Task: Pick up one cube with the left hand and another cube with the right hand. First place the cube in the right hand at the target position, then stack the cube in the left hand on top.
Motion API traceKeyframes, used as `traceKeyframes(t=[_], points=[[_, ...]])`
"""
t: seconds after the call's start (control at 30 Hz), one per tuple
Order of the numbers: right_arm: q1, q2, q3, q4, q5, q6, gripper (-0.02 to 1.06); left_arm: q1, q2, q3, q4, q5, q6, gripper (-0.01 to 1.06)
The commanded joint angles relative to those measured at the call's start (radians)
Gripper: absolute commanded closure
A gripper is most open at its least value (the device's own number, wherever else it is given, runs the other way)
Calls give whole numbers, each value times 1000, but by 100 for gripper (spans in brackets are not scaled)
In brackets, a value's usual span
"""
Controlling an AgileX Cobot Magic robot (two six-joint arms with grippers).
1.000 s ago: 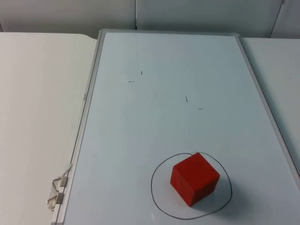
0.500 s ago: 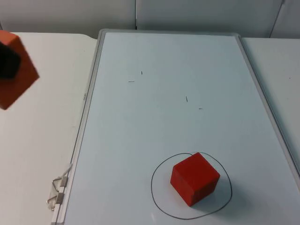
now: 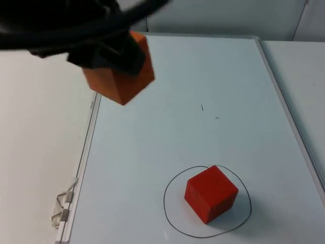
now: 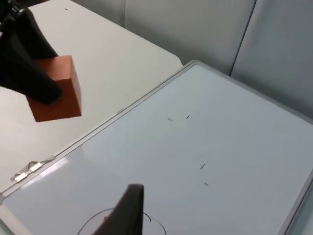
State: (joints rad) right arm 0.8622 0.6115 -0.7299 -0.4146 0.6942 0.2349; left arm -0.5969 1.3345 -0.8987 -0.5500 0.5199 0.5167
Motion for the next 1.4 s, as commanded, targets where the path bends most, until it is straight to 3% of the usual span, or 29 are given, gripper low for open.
traceKeyframes(t=[0.0, 0.1, 0.43, 0.97, 1.37], points=[[-4, -5, 19, -3, -34, 0, 0, -45, 24, -10, -16, -57, 5, 82], [-4, -7, 21, 1, -43, 0, 0, -120, 90, -10, -16, -135, 5, 82], [-4, -7, 21, 1, -49, 0, 0, -219, 270, -13, -19, -275, 5, 82], [-4, -7, 21, -2, -48, 0, 0, -239, 410, -76, -18, -276, 7, 82], [-4, -7, 21, -2, -51, 2, 0, -296, 434, -78, -16, -327, 30, 82]])
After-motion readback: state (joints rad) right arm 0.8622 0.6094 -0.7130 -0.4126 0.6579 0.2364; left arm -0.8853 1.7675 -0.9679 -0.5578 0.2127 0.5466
